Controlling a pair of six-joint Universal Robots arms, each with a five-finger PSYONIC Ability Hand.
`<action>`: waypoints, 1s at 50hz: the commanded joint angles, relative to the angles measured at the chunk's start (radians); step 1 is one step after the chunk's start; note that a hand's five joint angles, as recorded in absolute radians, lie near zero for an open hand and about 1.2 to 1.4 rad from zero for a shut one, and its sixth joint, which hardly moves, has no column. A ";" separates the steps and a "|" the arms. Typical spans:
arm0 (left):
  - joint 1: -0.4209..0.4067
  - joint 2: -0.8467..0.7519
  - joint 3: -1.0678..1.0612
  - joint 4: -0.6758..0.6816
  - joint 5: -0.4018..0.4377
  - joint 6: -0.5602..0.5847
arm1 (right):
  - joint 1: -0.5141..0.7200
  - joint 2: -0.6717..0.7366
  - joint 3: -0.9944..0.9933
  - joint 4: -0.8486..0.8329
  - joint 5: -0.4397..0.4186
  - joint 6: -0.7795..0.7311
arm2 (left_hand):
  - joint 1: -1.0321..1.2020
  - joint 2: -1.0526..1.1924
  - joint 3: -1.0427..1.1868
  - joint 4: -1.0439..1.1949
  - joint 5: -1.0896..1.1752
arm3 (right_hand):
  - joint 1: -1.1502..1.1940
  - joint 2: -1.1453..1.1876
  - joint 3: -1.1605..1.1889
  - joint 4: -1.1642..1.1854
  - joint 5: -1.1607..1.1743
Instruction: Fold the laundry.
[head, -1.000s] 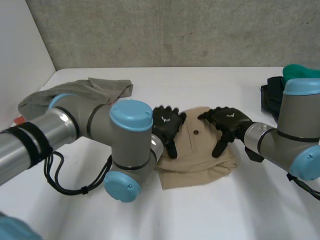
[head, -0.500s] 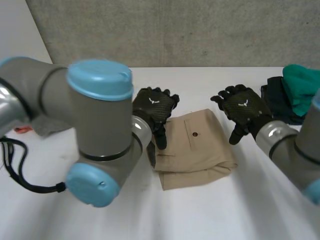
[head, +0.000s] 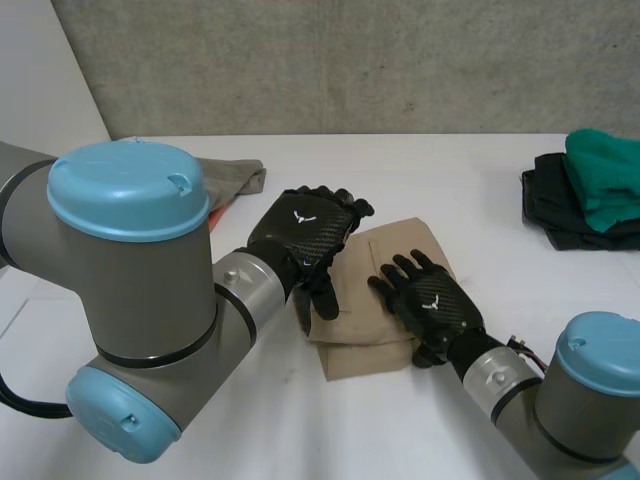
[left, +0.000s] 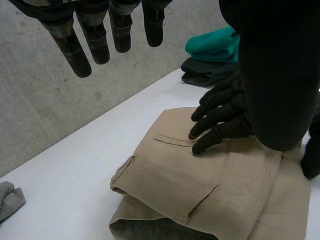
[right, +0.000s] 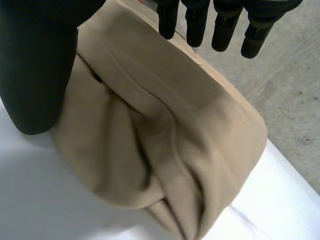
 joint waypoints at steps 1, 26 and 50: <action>0.001 -0.005 -0.002 0.013 -0.003 0.002 | -0.001 0.034 -0.064 -0.031 0.013 -0.002 | 0.013 -0.005 -0.012 -0.002 -0.021 | -0.050 -0.024 -0.025 -0.034 -0.038; -0.007 0.017 0.020 0.021 -0.001 0.005 | -0.010 0.169 -0.498 0.001 0.047 0.050 | 0.022 0.003 -0.003 0.007 -0.012 | 1.167 1.193 1.193 1.183 1.179; -0.034 0.048 0.052 0.042 0.002 0.007 | -0.536 0.379 -1.113 -0.028 -0.083 0.420 | 0.016 -0.003 -0.009 0.001 -0.018 | 1.167 1.193 1.193 1.183 1.179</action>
